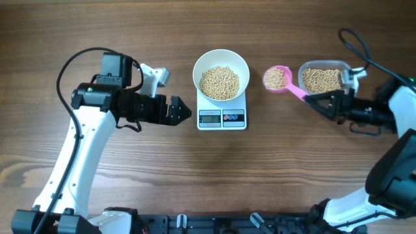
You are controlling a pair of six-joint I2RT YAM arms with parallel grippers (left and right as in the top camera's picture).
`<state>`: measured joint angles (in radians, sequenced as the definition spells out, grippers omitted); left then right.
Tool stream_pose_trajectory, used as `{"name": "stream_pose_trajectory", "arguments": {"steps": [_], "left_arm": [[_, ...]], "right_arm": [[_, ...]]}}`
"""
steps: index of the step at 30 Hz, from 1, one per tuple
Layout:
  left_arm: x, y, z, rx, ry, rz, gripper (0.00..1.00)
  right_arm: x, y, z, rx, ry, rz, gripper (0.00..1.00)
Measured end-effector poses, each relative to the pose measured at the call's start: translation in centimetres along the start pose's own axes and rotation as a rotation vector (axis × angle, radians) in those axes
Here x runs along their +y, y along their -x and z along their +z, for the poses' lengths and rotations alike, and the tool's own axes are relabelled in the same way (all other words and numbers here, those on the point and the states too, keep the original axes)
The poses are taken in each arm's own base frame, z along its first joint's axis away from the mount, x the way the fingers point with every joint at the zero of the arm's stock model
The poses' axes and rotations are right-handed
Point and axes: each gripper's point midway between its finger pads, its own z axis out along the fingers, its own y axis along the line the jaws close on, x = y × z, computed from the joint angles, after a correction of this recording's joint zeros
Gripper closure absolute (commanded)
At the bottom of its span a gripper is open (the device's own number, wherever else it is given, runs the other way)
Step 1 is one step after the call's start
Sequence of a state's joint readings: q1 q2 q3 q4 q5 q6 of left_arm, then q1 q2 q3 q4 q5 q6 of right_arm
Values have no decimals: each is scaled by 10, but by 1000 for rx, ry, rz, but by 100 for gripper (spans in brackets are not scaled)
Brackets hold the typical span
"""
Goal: Scoop item into bowl and weigh 150g on scale
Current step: 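Lift the filled scoop and carry it left over the white bowl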
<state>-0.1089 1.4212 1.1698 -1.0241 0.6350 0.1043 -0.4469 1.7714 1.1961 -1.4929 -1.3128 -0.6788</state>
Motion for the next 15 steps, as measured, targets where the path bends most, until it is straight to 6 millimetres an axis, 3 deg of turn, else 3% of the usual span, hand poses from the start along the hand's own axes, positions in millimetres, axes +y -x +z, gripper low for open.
{"name": "stream_pose_trajectory", "arguments": {"steps": [9, 15], "left_arm": [[0, 0, 0, 0, 0, 0, 0], [0, 0, 0, 0, 0, 0, 0]], "right_arm": [[38, 1, 40, 116, 55, -140, 96], [43, 15, 58, 133, 57, -256, 96]]}}
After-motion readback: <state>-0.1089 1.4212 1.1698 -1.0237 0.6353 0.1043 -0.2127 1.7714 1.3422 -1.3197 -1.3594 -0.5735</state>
